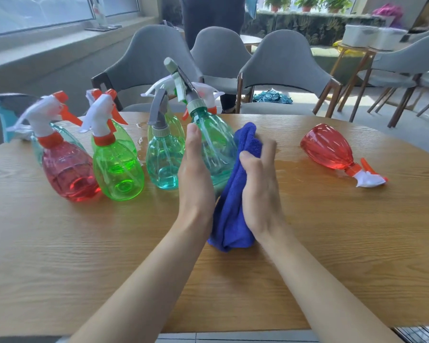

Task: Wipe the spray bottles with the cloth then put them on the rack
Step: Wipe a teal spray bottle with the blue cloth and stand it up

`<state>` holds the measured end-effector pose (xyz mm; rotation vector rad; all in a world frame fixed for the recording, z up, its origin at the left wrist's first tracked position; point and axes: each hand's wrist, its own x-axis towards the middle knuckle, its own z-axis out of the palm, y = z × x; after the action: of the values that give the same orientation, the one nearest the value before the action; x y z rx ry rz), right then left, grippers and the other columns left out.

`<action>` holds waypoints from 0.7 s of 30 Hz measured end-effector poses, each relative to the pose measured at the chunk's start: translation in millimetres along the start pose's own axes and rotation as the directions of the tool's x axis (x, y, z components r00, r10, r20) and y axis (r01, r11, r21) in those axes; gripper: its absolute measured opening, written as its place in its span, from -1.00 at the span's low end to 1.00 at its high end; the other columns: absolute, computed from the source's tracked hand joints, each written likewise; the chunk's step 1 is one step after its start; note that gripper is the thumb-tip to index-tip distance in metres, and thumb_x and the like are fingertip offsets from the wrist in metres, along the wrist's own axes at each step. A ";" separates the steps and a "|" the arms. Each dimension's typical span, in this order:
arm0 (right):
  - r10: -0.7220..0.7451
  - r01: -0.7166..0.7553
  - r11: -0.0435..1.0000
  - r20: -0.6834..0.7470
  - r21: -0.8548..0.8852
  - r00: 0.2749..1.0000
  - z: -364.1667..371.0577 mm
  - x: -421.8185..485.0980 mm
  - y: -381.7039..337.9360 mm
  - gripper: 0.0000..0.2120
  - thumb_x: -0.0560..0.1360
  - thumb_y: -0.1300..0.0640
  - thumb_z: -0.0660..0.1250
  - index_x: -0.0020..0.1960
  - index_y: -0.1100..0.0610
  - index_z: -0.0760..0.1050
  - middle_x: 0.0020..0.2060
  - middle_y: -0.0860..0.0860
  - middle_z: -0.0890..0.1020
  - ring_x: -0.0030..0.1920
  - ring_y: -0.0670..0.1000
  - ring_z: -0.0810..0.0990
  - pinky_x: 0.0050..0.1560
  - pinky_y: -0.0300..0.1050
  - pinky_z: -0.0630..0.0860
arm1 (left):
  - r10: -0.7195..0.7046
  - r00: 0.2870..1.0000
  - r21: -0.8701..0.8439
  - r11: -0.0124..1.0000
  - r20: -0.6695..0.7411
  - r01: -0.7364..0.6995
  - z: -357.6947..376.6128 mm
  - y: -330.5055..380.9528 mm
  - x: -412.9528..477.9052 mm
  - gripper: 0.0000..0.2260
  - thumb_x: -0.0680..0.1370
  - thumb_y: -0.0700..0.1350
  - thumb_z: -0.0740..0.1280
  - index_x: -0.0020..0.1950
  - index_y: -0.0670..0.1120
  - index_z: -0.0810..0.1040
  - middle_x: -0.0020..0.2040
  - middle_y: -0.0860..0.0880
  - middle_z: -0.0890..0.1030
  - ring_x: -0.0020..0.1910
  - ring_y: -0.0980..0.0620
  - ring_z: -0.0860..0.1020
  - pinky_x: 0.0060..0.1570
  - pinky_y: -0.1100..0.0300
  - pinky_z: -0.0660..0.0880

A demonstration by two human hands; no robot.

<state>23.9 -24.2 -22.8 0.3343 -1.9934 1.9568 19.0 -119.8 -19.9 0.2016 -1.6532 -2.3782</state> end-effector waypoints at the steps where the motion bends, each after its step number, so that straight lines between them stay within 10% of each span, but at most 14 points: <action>1: -0.009 0.009 1.000 0.004 -0.025 1.000 -0.1 0.4 -0.2 -0.81 0.60 -0.01 0.13 0.18 -0.03 0.39 -0.02 -0.02 0.50 0.01 0.05 0.48 0.13 0.19 0.46 | -0.006 1.000 -0.020 1.000 0.013 0.006 -1.1 -1.9 1.1 -0.55 0.57 0.52 0.20 0.42 0.46 0.48 0.33 0.53 0.38 0.50 0.39 0.27 0.66 0.00 0.15; 6: 0.129 -0.125 0.982 -0.019 0.144 0.991 -11.2 14.7 0.1 -0.89 0.55 -0.08 0.19 -0.13 -0.13 0.43 -0.16 0.00 0.44 -0.09 0.09 0.40 0.04 0.28 0.40 | -0.081 0.983 -0.091 0.991 0.163 0.096 -2.1 -14.6 1.5 -0.23 0.38 0.62 0.37 0.52 0.34 0.50 0.55 0.16 0.51 0.57 0.02 0.44 0.55 -0.22 0.35; 9: 0.145 -0.141 0.980 -0.023 0.137 0.989 -11.3 13.8 1.4 -0.87 0.57 -0.06 0.16 -0.12 -0.08 0.41 -0.19 -0.09 0.45 -0.10 0.00 0.42 0.05 0.13 0.39 | -0.007 0.998 0.029 1.000 0.059 0.005 0.0 -12.9 -0.2 -0.67 0.56 0.50 0.24 0.31 0.54 0.52 0.23 0.59 0.53 0.42 0.50 0.33 0.62 -0.09 0.23; 12: 0.047 -0.047 0.999 0.014 -0.004 0.999 -6.7 6.7 2.0 -0.93 0.60 -0.04 0.13 -0.06 -0.10 0.31 -0.20 -0.17 0.39 -0.15 -0.08 0.38 -0.02 0.04 0.37 | 0.046 0.999 0.027 0.999 0.021 -0.047 -1.2 -8.5 1.5 -0.57 0.68 0.37 0.14 0.55 0.38 0.35 -0.03 0.71 0.42 0.13 0.69 0.27 0.59 0.13 0.13; 17: 0.029 -0.029 0.999 0.025 -0.021 0.999 -9.4 13.8 2.1 -0.87 0.60 -0.05 0.15 0.05 -0.03 0.38 -0.09 0.00 0.47 -0.04 0.04 0.46 0.07 0.15 0.43 | -0.058 0.993 0.019 0.998 0.099 0.057 -3.2 -2.7 5.6 -0.58 0.39 0.63 0.26 0.23 0.66 0.47 0.54 0.39 0.39 0.61 0.09 0.37 0.52 -0.24 0.38; 21: 0.178 -0.175 0.973 -0.006 0.151 0.984 -18.5 23.8 2.1 -0.82 0.56 -0.10 0.20 -0.09 0.00 0.42 -0.13 0.05 0.45 -0.08 0.08 0.43 0.05 0.10 0.40 | -0.039 0.983 0.118 0.993 0.177 0.019 -2.1 -6.4 1.9 -0.72 0.47 0.58 0.21 0.13 0.65 0.52 0.58 0.30 0.42 0.58 0.16 0.39 0.59 -0.20 0.30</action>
<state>2.4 -4.2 -15.4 0.1772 -1.9262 2.2175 17.0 -120.1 -26.5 0.0316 -1.8833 -2.3847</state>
